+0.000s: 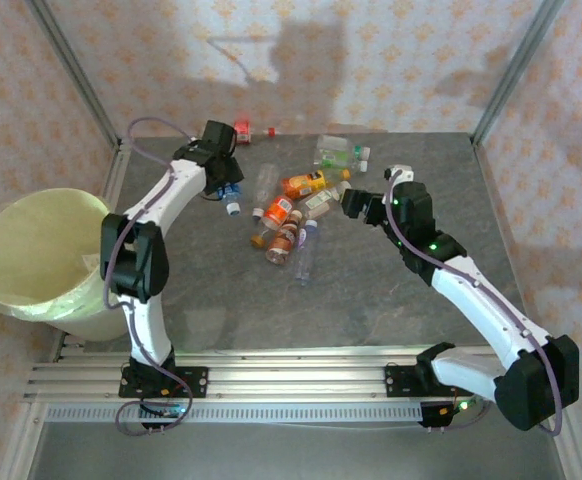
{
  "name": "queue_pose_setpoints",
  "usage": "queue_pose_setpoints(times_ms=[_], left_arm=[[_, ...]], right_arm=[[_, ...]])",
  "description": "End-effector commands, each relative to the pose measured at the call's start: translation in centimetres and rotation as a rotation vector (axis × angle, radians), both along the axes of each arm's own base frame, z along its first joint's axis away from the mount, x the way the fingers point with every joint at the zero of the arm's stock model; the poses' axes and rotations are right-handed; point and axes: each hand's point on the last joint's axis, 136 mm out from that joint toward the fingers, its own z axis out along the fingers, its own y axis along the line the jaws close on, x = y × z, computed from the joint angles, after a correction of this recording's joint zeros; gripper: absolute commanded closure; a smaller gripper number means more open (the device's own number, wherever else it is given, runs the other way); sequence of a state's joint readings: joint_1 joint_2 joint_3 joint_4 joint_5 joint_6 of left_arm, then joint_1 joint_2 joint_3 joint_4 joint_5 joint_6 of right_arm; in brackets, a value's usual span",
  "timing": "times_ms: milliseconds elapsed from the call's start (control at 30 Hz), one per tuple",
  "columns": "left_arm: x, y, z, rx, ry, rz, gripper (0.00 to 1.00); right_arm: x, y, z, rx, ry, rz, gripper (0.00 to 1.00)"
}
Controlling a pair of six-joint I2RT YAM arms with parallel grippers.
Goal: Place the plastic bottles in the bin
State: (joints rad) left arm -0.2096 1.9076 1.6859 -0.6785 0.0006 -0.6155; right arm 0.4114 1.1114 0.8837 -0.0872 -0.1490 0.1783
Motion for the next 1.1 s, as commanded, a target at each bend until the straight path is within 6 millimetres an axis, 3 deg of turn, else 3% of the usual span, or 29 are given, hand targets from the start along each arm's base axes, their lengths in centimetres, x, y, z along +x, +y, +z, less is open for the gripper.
queue_pose_setpoints(times_ms=[0,400,600,833,1067], left_arm=[[-0.7,-0.4,4.5,-0.004,-0.103,-0.033,0.44],[-4.6,0.7,17.5,-0.094,-0.422,-0.038,0.42],[-7.6,3.2,24.4,-0.032,-0.551,0.0,0.43],[-12.7,8.9,28.9,0.09,-0.667,0.194,0.45],[-20.3,17.9,29.4,0.295,-0.688,0.538,0.46]], right_arm=[[-0.4,1.6,1.4,0.04,-0.057,0.094,0.01],[-0.8,2.7,2.6,0.064,-0.12,0.172,0.01],[-0.6,2.8,3.1,0.052,-0.144,0.178,0.01],[-0.2,3.0,2.5,0.051,-0.112,0.174,0.01],[0.1,3.0,2.2,0.048,-0.104,0.171,0.01]])
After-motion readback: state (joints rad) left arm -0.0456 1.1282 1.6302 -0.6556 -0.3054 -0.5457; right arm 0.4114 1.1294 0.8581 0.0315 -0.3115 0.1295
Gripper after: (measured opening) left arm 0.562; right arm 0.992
